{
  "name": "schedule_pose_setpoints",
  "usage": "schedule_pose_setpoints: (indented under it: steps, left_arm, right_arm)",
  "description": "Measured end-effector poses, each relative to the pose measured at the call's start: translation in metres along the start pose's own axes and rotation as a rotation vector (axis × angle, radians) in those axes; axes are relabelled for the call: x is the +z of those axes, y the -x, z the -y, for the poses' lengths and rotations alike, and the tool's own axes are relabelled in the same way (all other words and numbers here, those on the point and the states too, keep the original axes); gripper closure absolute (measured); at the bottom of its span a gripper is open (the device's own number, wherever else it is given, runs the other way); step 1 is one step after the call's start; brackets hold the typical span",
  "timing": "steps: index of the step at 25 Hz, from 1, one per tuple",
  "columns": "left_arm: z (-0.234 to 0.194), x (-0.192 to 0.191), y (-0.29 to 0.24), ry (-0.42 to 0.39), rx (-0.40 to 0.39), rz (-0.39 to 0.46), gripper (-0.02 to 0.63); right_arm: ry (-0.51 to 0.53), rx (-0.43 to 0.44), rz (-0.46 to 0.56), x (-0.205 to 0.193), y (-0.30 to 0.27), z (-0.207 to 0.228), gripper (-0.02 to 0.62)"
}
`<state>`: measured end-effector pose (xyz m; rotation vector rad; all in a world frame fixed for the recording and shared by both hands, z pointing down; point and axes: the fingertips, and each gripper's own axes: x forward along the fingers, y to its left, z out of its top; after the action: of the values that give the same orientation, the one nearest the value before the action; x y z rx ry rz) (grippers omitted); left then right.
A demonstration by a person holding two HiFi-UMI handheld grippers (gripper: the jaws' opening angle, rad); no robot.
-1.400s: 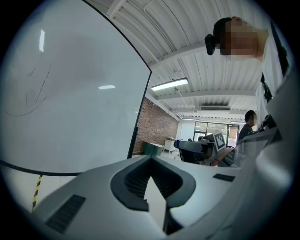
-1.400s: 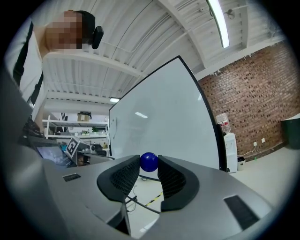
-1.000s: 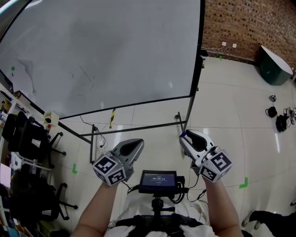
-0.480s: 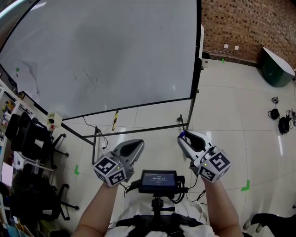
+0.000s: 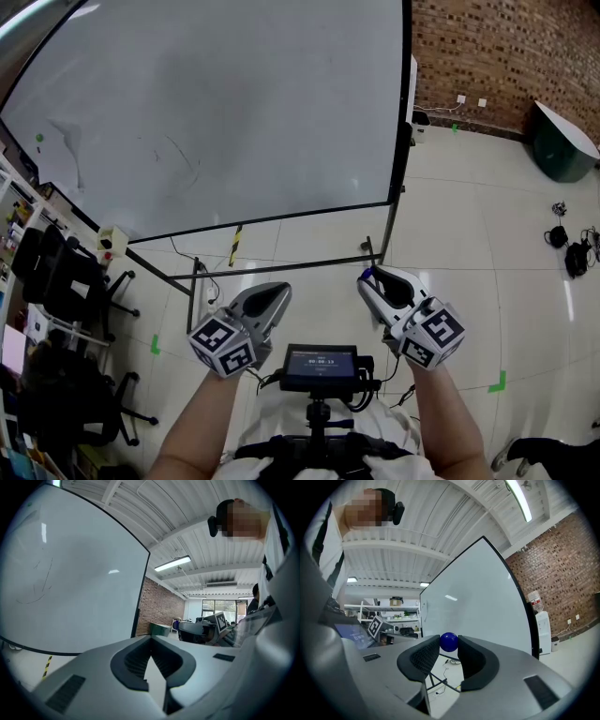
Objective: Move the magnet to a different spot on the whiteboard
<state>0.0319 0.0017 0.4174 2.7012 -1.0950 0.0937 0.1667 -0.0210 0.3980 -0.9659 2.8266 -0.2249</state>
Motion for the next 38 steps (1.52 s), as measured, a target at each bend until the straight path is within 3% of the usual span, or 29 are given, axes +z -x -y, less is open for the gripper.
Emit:
schedule_pose_setpoints:
  steps: [13,20,38]
  left_arm:
    - [0.003,-0.005,-0.004,0.027,0.024,0.004,0.571]
    - [0.020,-0.003,-0.007,-0.011,0.010,-0.018,0.571]
    - [-0.020,-0.010,0.039,0.046,0.143,0.023,0.571]
  right_arm:
    - [0.003,-0.007,0.005,0.001,0.014,0.000,0.443]
    - [-0.003,-0.019,0.019,0.004,0.025,0.002,0.443]
    - [0.001,0.061,-0.004,-0.001,-0.020,-0.012,0.443]
